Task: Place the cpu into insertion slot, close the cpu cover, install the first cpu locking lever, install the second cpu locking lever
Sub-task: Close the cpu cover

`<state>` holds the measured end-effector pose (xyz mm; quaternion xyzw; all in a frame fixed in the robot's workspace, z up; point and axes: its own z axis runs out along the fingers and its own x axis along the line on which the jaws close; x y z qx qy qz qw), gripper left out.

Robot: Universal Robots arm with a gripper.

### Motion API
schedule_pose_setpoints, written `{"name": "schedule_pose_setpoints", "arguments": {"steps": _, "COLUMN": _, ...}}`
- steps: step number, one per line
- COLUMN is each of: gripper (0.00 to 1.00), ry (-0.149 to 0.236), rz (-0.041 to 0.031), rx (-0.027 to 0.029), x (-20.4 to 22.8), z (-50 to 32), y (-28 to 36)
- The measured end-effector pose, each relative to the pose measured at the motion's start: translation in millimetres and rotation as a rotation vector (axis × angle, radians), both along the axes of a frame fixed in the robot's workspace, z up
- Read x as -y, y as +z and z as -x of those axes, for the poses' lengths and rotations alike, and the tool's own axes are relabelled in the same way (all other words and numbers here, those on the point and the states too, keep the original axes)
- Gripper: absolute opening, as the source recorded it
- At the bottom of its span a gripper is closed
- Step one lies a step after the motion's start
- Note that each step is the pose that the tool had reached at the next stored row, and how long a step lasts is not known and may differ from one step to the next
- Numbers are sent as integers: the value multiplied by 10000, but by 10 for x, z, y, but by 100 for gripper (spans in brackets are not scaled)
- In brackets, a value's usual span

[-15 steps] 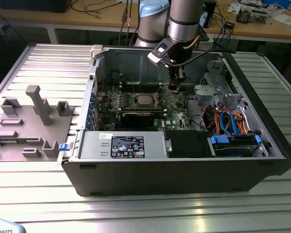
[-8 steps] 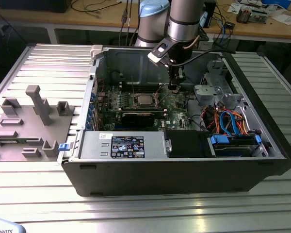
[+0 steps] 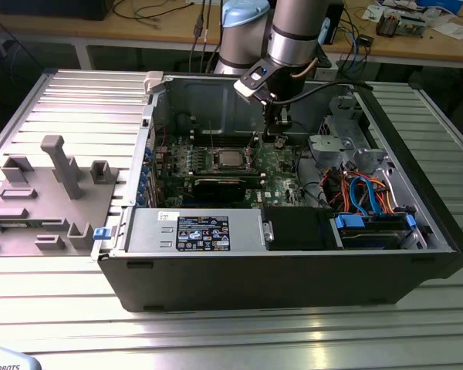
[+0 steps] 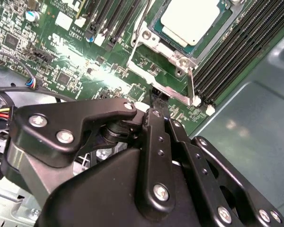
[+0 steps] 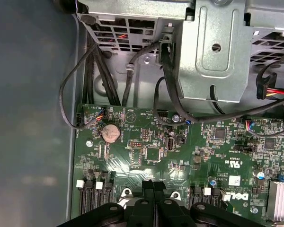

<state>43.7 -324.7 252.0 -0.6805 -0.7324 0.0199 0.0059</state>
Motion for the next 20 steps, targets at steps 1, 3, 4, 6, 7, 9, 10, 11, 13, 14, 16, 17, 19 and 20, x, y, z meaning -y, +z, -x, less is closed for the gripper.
{"name": "schedule_pose_setpoints", "arguments": {"steps": 1, "gripper": 11, "ry": 0, "rz": -1, "rx": 0, "x": 0, "z": 0, "y": 0}}
{"name": "schedule_pose_setpoints", "arguments": {"steps": 3, "gripper": 11, "ry": 0, "rz": -3, "rx": 0, "x": 0, "z": 0, "y": 0}}
{"name": "schedule_pose_setpoints", "arguments": {"steps": 4, "gripper": 11, "ry": 0, "rz": -3, "rx": -1, "x": 0, "z": 2, "y": 0}}
{"name": "schedule_pose_setpoints", "arguments": {"steps": 6, "gripper": 11, "ry": 0, "rz": -5, "rx": 0, "x": 0, "z": 17, "y": -1}}
{"name": "schedule_pose_setpoints", "arguments": {"steps": 7, "gripper": 11, "ry": 1, "rz": -4, "rx": 0, "x": 0, "z": 30, "y": -1}}
{"name": "schedule_pose_setpoints", "arguments": {"steps": 9, "gripper": 11, "ry": -1, "rz": -3, "rx": 2, "x": 0, "z": 75, "y": 0}}
{"name": "schedule_pose_setpoints", "arguments": {"steps": 10, "gripper": 11, "ry": 1, "rz": -4, "rx": 2, "x": 0, "z": 94, "y": -1}}
{"name": "schedule_pose_setpoints", "arguments": {"steps": 11, "gripper": 11, "ry": 0, "rz": -3, "rx": 5, "x": 0, "z": 127, "y": 0}}
{"name": "schedule_pose_setpoints", "arguments": {"steps": 13, "gripper": 11, "ry": -1, "rz": -3, "rx": 9, "x": 0, "z": 158, "y": 0}}
{"name": "schedule_pose_setpoints", "arguments": {"steps": 14, "gripper": 11, "ry": 0, "rz": -3, "rx": 11, "x": 0, "z": 176, "y": 0}}
{"name": "schedule_pose_setpoints", "arguments": {"steps": 16, "gripper": 11, "ry": 0, "rz": -3, "rx": 14, "x": 0, "z": 218, "y": 0}}
{"name": "schedule_pose_setpoints", "arguments": {"steps": 17, "gripper": 11, "ry": 0, "rz": -3, "rx": 16, "x": 0, "z": 251, "y": 0}}
{"name": "schedule_pose_setpoints", "arguments": {"steps": 19, "gripper": 11, "ry": 1, "rz": -3, "rx": 18, "x": 0, "z": 299, "y": 0}}
{"name": "schedule_pose_setpoints", "arguments": {"steps": 20, "gripper": 11, "ry": 1, "rz": -3, "rx": 18, "x": 0, "z": 313, "y": 0}}
